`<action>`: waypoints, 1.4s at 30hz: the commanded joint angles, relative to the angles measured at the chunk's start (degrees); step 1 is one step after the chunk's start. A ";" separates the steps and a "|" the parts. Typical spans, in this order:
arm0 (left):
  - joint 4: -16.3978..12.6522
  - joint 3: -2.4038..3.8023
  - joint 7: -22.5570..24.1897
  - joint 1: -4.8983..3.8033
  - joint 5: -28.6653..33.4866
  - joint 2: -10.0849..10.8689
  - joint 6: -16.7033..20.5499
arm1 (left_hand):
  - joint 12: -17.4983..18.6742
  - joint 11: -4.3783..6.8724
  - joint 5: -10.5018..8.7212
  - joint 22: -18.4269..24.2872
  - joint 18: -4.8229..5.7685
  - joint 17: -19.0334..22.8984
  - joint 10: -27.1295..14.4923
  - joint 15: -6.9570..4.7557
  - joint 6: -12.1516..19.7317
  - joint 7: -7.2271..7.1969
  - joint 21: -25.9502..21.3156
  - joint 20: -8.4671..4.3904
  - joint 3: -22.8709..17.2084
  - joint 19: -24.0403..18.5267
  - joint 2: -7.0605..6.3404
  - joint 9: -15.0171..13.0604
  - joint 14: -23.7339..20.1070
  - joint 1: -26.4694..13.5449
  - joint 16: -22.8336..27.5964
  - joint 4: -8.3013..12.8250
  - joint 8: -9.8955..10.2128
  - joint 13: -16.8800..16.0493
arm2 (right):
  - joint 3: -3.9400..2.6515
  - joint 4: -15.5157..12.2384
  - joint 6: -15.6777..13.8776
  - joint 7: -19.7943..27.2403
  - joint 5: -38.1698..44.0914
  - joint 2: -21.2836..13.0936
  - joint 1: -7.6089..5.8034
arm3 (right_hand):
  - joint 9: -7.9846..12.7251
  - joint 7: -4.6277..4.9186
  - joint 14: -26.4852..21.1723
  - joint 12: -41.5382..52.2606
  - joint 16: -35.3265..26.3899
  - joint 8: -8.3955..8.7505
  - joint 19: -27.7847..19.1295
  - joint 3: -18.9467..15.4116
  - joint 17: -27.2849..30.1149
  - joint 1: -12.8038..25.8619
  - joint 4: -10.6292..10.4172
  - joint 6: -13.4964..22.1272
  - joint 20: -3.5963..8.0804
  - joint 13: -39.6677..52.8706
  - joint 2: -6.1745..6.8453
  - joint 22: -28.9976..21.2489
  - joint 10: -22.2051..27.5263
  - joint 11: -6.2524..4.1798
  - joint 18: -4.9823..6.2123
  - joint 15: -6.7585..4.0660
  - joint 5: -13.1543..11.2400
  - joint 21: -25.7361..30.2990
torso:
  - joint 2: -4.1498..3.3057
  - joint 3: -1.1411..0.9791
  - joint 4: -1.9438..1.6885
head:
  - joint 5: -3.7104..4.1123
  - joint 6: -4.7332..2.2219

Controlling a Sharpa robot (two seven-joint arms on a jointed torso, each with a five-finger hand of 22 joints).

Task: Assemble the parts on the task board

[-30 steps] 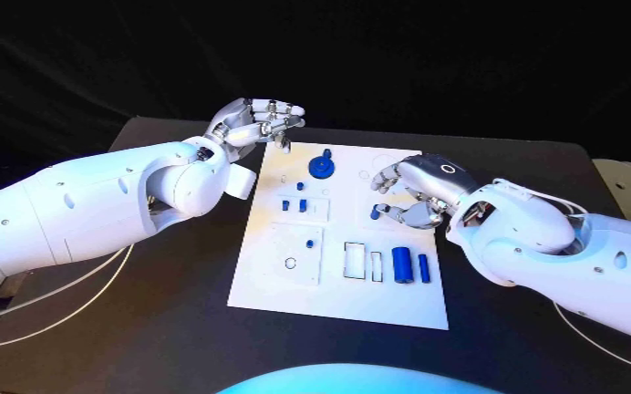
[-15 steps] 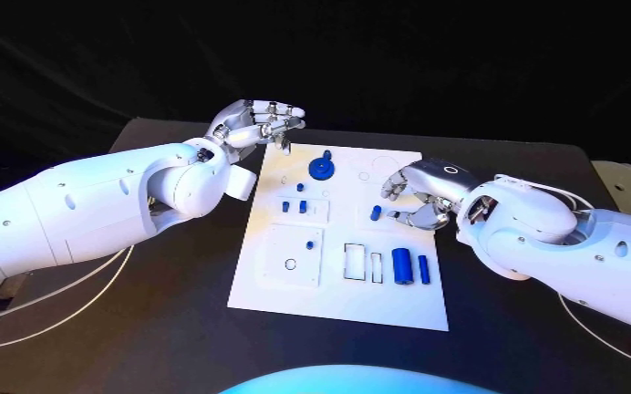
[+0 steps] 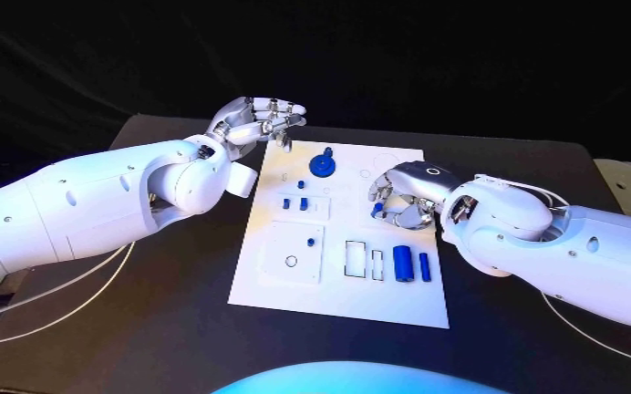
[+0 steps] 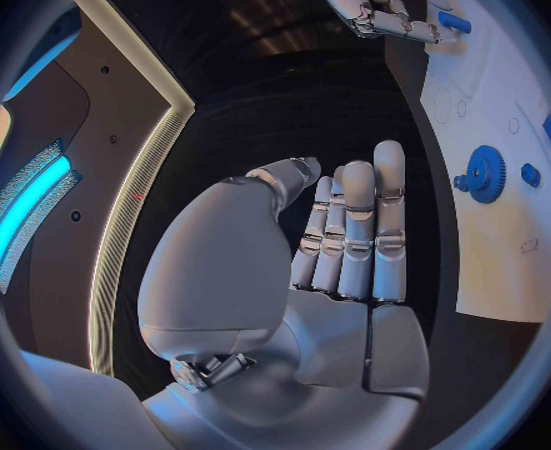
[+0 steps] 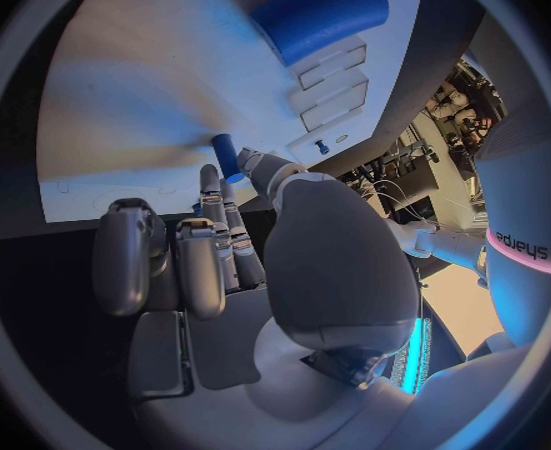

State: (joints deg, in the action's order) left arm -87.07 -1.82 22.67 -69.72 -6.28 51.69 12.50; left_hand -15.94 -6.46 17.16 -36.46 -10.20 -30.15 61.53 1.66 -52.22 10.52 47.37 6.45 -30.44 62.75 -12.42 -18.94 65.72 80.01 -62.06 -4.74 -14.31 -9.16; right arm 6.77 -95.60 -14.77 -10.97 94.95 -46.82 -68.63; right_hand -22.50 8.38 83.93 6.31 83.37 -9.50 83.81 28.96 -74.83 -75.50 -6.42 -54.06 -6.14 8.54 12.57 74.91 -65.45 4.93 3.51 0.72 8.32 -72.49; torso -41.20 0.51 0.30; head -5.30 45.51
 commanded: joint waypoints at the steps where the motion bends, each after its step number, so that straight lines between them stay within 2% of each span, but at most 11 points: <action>1: -0.06 0.04 0.48 -0.01 0.25 -0.09 -0.99 | -0.29 0.07 0.10 0.05 -0.39 0.05 -0.44 0.01 0.40 -0.04 -0.31 0.03 0.21 -0.32 0.61 0.09 -0.26 -0.13 0.18 0.07 0.11 -0.06 | 0.07 0.22 1.36 0.52 0.81 0.36 0.16 | -0.04 -0.04 2.95 0.47 -0.05 -0.10 0.54 0.66 -0.09 -0.65 -0.05 -0.65 0.14 -0.01 -0.52 7.69 -0.87 -0.13 -0.09 -0.50 -0.42 -0.54 | 0.06 -0.05 0.04 | -0.11 0.18; 10: -0.01 0.04 0.43 -0.01 0.25 -0.10 -0.97 | -0.29 0.07 0.10 0.05 -0.39 0.05 -0.44 0.01 0.40 -0.04 -0.31 0.03 0.21 -0.32 0.61 0.09 -0.26 -0.13 0.18 0.07 0.11 -0.06 | 0.16 0.61 2.12 0.41 0.99 0.85 0.27 | -0.67 -0.48 3.11 0.87 0.18 -1.44 1.04 2.92 -0.39 -1.70 0.47 -3.61 0.58 -0.10 -1.73 8.34 -3.27 -0.69 -0.33 -0.98 -2.29 -1.73 | 0.05 -0.06 0.08 | -0.04 0.40; 18: 0.05 0.04 0.32 -0.01 0.25 -0.08 -0.96 | -0.29 0.07 0.10 0.05 -0.39 0.05 -0.44 0.01 0.40 -0.04 -0.31 0.03 0.21 -0.32 0.61 0.09 -0.26 -0.13 0.18 0.07 0.11 -0.06 | 0.19 0.91 2.69 -0.13 2.32 0.96 0.29 | -0.93 -0.62 3.18 0.91 0.30 -1.87 1.25 3.69 -0.60 -2.21 0.99 -4.49 0.76 -0.10 -2.19 8.66 -4.04 -0.92 -0.45 -1.17 -2.54 -2.33 | 0.07 -0.04 0.09 | 0.04 0.67; 26: 0.08 0.04 0.14 -0.02 0.25 -0.04 -0.98 | -0.53 0.10 0.09 0.12 -0.39 0.15 -0.51 -0.01 0.35 -0.06 -0.40 0.03 0.25 -0.31 0.68 0.11 -0.27 -0.12 0.22 0.12 0.06 -0.15 | 0.21 0.94 2.70 -0.57 3.07 0.92 0.29 | -1.24 -0.64 3.20 0.79 0.34 -2.28 1.39 4.73 -0.63 -3.24 2.09 -5.21 0.92 -0.12 -2.94 8.90 -4.67 -1.05 -0.53 -1.31 -2.74 -2.71 | 0.02 -0.04 0.10 | 0.09 0.62; 35: 0.22 0.04 0.02 -0.02 0.25 -0.04 -0.92 | -0.53 0.10 0.09 0.12 -0.39 0.15 -0.51 -0.01 0.35 -0.06 -0.40 0.03 0.25 -0.31 0.68 0.11 -0.27 -0.12 0.22 0.12 0.06 -0.15 | 0.20 -0.26 0.36 -0.45 2.76 0.38 0.29 | -1.55 -0.62 3.22 0.88 0.38 -2.67 1.63 5.31 -0.66 -3.90 3.09 -5.86 1.04 0.02 -3.34 9.27 -5.55 -1.21 -0.67 -1.44 -3.22 -3.42 | 0.07 -0.10 0.12 | 0.19 0.58; 42: 0.38 0.04 0.02 -0.02 0.25 -0.13 -0.84 | -0.53 0.10 0.09 0.12 -0.39 0.15 -0.51 -0.01 0.35 -0.06 -0.40 0.03 0.25 -0.31 0.68 0.11 -0.27 -0.12 0.22 0.12 0.06 -0.15 | 0.03 -2.10 -1.78 -0.43 1.85 -0.79 -0.11 | -1.63 -0.60 3.22 0.85 0.39 -2.77 1.69 5.41 -0.65 -4.01 3.34 -6.02 1.07 0.07 -3.36 9.35 -5.74 -1.24 -0.70 -1.47 -3.22 -3.59 | 0.10 -0.06 0.15 | 0.27 0.65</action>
State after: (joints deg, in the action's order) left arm -86.63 -1.82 22.45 -69.72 -6.27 51.69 12.43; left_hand -16.31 -6.25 17.16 -36.39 -10.20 -30.06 61.33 1.67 -52.22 10.51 47.37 6.45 -30.44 62.75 -12.20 -18.88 65.72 79.78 -62.05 -4.74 -14.31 -9.25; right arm 6.81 -97.20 -15.09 -11.44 96.96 -47.55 -68.68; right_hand -24.04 7.79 84.13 6.98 83.59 -11.89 84.01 34.33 -74.92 -78.96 -3.37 -59.57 -5.53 8.55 9.12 74.94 -70.13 4.50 3.52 -0.34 5.17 -75.78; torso -41.14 0.43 0.41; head -5.05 46.12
